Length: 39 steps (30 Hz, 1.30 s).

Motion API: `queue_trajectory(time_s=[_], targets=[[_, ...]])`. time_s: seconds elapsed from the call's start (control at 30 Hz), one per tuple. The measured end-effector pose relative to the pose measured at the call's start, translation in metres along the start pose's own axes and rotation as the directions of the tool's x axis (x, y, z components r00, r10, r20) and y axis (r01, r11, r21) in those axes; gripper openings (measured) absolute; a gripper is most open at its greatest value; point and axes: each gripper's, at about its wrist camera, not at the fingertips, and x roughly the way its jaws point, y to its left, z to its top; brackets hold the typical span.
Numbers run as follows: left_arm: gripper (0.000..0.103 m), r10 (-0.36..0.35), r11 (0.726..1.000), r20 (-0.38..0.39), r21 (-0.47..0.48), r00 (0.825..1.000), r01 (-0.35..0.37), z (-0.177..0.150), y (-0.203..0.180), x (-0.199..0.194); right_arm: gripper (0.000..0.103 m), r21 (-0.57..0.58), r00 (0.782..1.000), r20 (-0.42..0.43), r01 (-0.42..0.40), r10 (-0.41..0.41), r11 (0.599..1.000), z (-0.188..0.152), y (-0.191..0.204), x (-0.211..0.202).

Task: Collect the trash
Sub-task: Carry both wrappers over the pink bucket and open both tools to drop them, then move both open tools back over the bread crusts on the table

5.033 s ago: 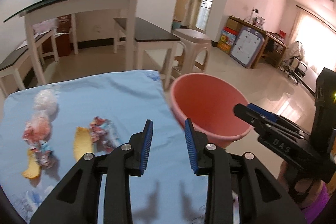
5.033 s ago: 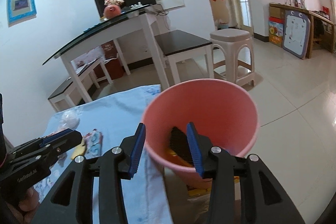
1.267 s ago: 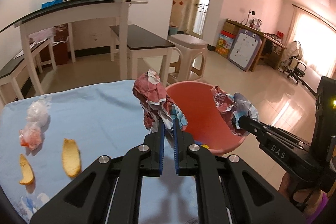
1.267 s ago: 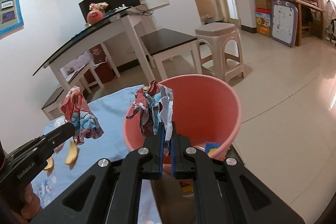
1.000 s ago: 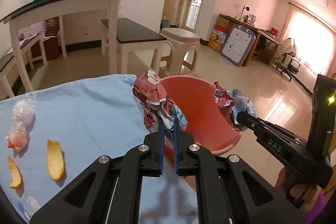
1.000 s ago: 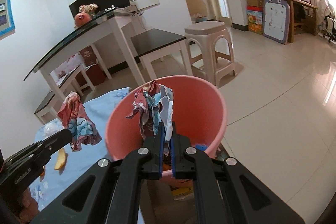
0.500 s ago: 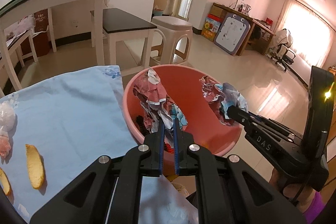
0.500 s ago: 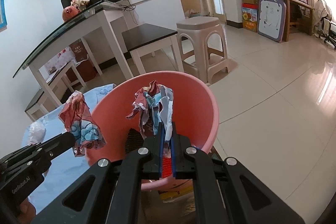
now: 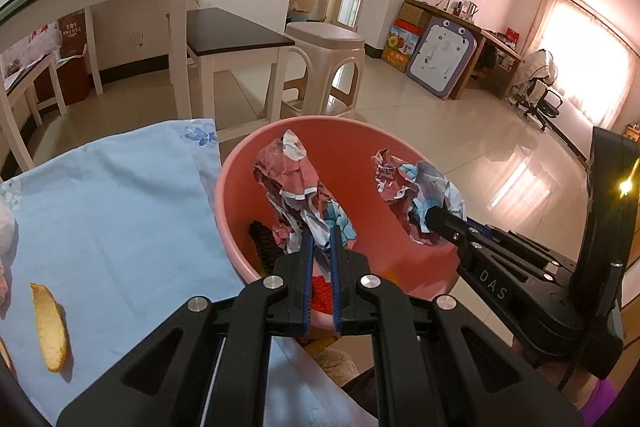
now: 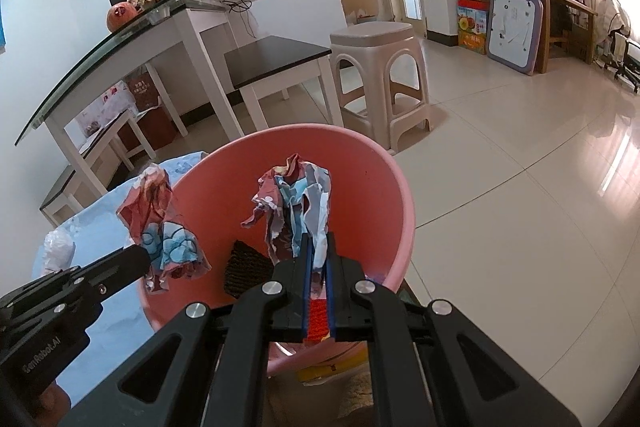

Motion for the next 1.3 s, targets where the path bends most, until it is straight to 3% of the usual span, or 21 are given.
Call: queue_trajectory(time_s=[0.2,0.37,0.47,0.97,1.3], targets=[[0.011,-0.021,1.000,-0.038,-0.005,0.999,0.021,0.000,0.001,0.005,0.009,0.014,1.000,0.002,0.009,-0.009,1.000,0.002,-0.004,0.003],[0.035,-0.060,0.998,-0.021,-0.003,0.998,0.060,-0.002,0.000,-0.001,0.022,0.016,1.000,0.003,0.011,-0.011,1.000,0.001,-0.007,0.003],[0.035,-0.067,0.998,-0.001,0.008,0.998,0.067,-0.002,-0.002,-0.008,0.033,0.015,1.000,0.015,0.007,-0.007,1.000,0.001,-0.007,-0.001],[0.035,-0.027,1.000,0.078,-0.012,0.997,0.028,-0.008,0.008,-0.055,0.036,-0.060,0.997,0.069,-0.029,0.033,0.998,-0.004,0.019,-0.045],[0.035,0.064,0.998,0.132,-0.035,0.989,-0.060,-0.030,0.034,-0.106,0.040,-0.127,0.991,0.088,-0.093,0.105,0.987,-0.017,0.066,-0.076]])
